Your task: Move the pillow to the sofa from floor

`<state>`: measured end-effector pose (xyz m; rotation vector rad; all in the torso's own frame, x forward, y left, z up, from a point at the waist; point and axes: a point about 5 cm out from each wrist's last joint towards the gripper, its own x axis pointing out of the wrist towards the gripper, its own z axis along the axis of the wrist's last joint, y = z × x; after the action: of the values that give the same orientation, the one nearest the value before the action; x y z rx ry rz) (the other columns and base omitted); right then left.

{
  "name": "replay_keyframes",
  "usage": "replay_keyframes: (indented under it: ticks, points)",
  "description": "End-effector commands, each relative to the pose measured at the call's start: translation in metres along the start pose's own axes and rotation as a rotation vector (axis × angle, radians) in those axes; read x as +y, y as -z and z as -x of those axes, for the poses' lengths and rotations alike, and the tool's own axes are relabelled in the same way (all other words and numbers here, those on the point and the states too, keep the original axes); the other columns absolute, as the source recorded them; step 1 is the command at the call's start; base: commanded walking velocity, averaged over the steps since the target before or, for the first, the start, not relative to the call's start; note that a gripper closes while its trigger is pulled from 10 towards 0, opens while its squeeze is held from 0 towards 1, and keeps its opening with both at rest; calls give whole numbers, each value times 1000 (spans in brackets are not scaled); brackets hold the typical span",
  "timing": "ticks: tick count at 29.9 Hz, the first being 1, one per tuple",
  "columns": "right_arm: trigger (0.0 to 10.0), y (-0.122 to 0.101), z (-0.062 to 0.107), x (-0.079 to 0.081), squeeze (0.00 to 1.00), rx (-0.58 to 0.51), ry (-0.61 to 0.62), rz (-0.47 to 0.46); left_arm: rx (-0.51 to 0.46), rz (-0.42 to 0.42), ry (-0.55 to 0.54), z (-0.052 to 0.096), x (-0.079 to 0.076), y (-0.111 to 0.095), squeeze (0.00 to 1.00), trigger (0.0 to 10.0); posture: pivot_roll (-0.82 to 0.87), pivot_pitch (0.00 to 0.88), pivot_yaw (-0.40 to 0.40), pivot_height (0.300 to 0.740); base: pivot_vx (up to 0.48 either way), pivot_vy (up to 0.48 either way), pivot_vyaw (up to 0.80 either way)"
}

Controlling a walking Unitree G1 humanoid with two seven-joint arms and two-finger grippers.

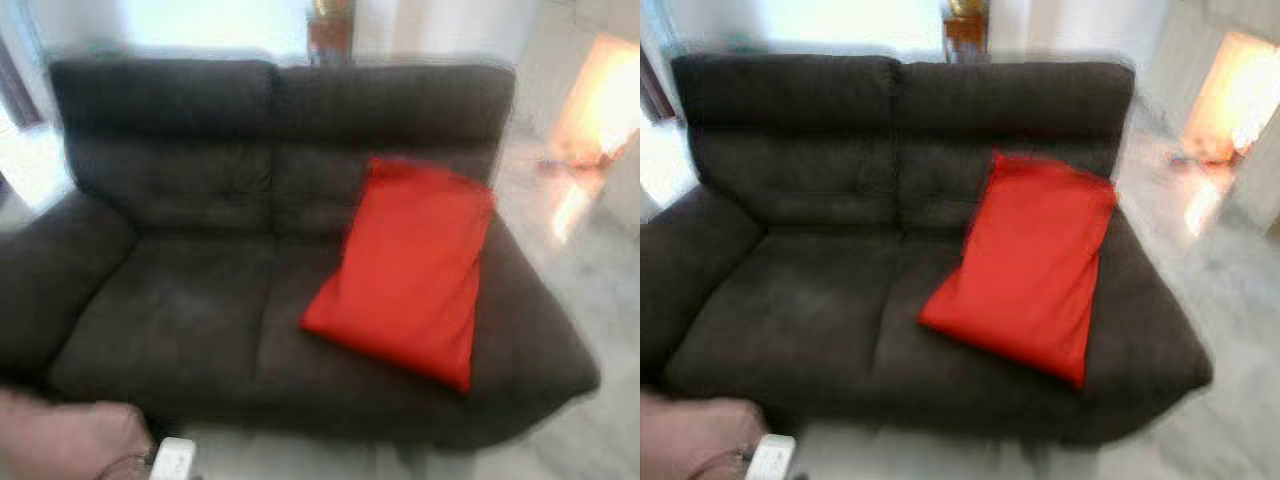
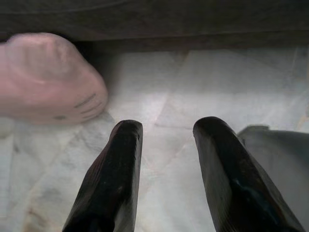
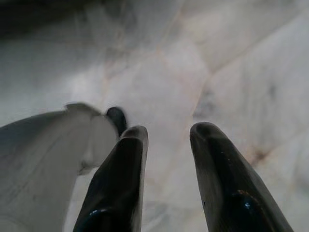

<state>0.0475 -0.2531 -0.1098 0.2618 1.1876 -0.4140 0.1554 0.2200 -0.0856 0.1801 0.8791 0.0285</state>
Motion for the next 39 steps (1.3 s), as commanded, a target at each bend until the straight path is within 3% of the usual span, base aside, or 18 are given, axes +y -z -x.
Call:
replay_keyframes:
  ticks: [1,9,14,20,31,39]
  points:
    - [10000,-10,-2,8,0,-32,-22,5,1,-4,-23,0,9,-2,0,10000,145,15,-43,740,0,480,0]
    - [10000,-11,-2,8,0,-36,-29,24,0,-3,-22,0,9,-2,0,10000,144,21,-45,740,0,480,0]
    - [10000,-13,-2,8,0,-37,-40,90,1,-2,-22,0,9,-2,0,10000,144,20,-48,740,0,480,96]
    - [10000,-14,-3,8,0,-33,-49,91,2,2,-23,0,9,-2,0,10000,146,19,-50,740,0,480,607]
    - [10000,-14,-2,8,0,-35,-56,94,0,3,-19,0,8,-2,0,10000,148,11,-51,740,0,480,0]
    - [10000,-13,-2,9,0,-36,-64,97,1,2,-20,0,9,-2,0,10000,150,8,-50,740,0,480,639]
